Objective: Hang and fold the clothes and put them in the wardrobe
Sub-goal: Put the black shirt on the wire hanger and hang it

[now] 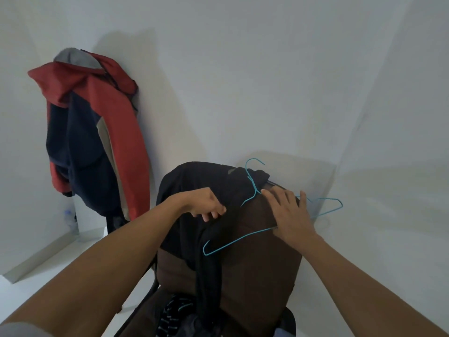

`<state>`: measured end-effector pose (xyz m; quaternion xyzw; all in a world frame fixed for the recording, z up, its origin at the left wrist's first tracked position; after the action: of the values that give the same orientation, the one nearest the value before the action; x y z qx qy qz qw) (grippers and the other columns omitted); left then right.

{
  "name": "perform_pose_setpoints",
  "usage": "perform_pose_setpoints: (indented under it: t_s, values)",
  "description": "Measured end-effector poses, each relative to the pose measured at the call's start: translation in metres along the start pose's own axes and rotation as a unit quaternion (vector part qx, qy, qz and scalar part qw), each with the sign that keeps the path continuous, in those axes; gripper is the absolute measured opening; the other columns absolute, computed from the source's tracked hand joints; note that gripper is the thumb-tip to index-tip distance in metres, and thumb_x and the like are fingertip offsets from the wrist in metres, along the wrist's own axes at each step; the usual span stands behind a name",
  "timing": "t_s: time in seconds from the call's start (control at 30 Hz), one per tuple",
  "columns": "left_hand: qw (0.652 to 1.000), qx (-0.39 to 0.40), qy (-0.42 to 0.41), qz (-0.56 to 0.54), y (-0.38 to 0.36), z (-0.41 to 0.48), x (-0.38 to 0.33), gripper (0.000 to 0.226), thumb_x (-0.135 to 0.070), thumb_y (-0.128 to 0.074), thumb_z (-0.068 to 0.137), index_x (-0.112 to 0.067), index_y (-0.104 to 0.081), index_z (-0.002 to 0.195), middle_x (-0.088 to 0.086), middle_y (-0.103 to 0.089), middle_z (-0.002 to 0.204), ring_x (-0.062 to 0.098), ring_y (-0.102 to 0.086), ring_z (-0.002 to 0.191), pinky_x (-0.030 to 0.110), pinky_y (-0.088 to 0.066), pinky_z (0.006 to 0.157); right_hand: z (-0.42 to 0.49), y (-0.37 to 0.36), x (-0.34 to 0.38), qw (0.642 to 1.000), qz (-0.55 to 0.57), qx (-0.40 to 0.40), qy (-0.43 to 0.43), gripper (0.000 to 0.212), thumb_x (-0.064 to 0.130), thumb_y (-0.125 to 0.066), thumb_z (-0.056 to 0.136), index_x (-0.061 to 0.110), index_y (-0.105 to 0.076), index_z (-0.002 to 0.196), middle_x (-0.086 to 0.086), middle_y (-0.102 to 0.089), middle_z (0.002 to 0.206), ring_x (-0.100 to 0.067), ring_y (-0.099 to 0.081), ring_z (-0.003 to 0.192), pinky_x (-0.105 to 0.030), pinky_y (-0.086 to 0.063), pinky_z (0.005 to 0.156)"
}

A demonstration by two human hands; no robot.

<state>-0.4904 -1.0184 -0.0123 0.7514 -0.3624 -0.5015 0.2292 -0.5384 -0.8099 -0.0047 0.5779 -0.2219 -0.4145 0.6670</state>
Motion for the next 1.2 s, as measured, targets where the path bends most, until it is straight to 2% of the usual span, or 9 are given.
perform_pose_setpoints:
  t_s: [0.17,0.23,0.37,0.5,0.67,0.8,0.9,1.0,1.2]
  values:
    - [0.955,-0.292,-0.031,-0.031,0.052,0.016,-0.020,0.046,-0.037,-0.071,0.089,-0.014,-0.062,0.128,0.005,-0.064,0.122,0.023,-0.059,0.117,0.038,-0.047,0.103,-0.002,-0.001,-0.011,1.000,0.011,-0.013,-0.016,0.109,0.035,-0.089,0.058,0.026,-0.029,0.149,-0.006,-0.037,0.149,-0.032,-0.040,0.133,-0.067,-0.027,0.111]
    - [0.961,-0.275,-0.016,-0.009,0.044,0.026,-0.026,0.051,-0.023,-0.074,0.086,-0.010,-0.057,0.133,0.010,-0.062,0.127,0.027,-0.059,0.117,0.040,-0.048,0.102,-0.003,0.003,-0.014,0.999,0.015,-0.021,-0.020,0.112,0.036,-0.089,0.057,0.026,-0.026,0.149,-0.005,-0.035,0.149,-0.032,-0.040,0.132,-0.066,-0.027,0.111]
    - [0.957,-0.290,-0.015,-0.023,0.039,0.026,-0.031,0.012,0.003,-0.062,0.083,-0.007,-0.065,0.090,0.017,-0.071,0.093,0.028,-0.069,0.090,0.041,-0.058,0.085,-0.005,0.010,-0.020,0.999,0.014,-0.036,-0.014,0.115,0.035,-0.089,0.053,0.025,-0.024,0.147,-0.004,-0.033,0.145,-0.032,-0.042,0.128,-0.066,-0.031,0.108]
    - [0.993,-0.087,-0.059,-0.052,0.002,0.026,-0.044,0.029,0.005,-0.065,0.083,-0.004,-0.069,0.110,0.001,-0.071,0.071,0.013,-0.070,0.068,0.035,-0.058,0.085,-0.009,0.011,-0.020,0.999,0.015,-0.030,-0.004,0.118,0.036,-0.090,0.054,0.026,-0.021,0.149,-0.003,-0.030,0.145,-0.031,-0.040,0.129,-0.066,-0.031,0.109]
    - [0.993,0.067,-0.084,-0.047,-0.032,0.016,-0.062,0.043,0.010,-0.056,0.087,-0.018,-0.073,0.115,-0.006,-0.072,0.082,0.013,-0.069,0.081,0.028,-0.057,0.075,-0.017,0.009,-0.016,0.999,0.021,-0.011,0.029,0.112,0.035,-0.087,0.060,0.028,-0.020,0.151,-0.001,-0.029,0.149,-0.027,-0.035,0.136,-0.063,-0.027,0.112]
    - [0.988,-0.103,-0.086,0.076,0.009,0.027,-0.066,0.028,-0.009,-0.061,0.089,-0.017,-0.074,0.112,-0.014,-0.064,0.077,0.006,-0.062,0.077,0.031,-0.055,0.089,-0.018,0.008,-0.024,1.000,0.025,-0.012,0.014,0.111,0.035,-0.086,0.062,0.027,-0.020,0.151,-0.002,-0.029,0.149,-0.029,-0.036,0.136,-0.065,-0.027,0.112]
    - [0.941,-0.324,-0.072,0.066,0.048,0.028,-0.068,0.037,-0.032,-0.066,0.090,-0.016,-0.064,0.123,0.005,-0.059,0.120,0.025,-0.059,0.111,0.043,-0.053,0.096,-0.019,0.005,-0.030,1.000,0.022,-0.004,0.008,0.114,0.036,-0.087,0.061,0.027,-0.018,0.151,-0.002,-0.027,0.149,-0.029,-0.035,0.136,-0.066,-0.028,0.111]
    - [0.949,-0.299,0.011,0.098,0.043,0.044,-0.061,0.051,-0.038,-0.067,0.092,-0.011,-0.055,0.134,0.013,-0.050,0.133,0.034,-0.050,0.121,0.045,-0.049,0.096,-0.020,0.003,-0.034,1.000,0.020,0.005,-0.004,0.116,0.036,-0.088,0.062,0.027,-0.015,0.151,-0.002,-0.025,0.152,-0.029,-0.033,0.138,-0.066,-0.027,0.112]
    - [0.971,-0.192,-0.030,0.141,0.040,0.041,-0.067,0.012,-0.012,-0.070,0.087,-0.001,-0.074,0.085,0.009,-0.072,0.079,0.018,-0.065,0.063,0.030,-0.056,0.063,-0.023,0.004,-0.036,1.000,0.029,0.007,-0.001,0.116,0.034,-0.088,0.063,0.027,-0.014,0.152,-0.002,-0.023,0.152,-0.028,-0.031,0.139,-0.066,-0.026,0.113]
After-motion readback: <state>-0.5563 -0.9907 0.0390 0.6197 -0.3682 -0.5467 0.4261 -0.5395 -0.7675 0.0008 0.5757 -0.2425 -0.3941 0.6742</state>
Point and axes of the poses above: each hand's wrist, its own z-axis towards the middle knuckle, its own y-axis out of the back of the hand, x = y × z, the point moved 9 cm from there along z, towards the middle knuckle
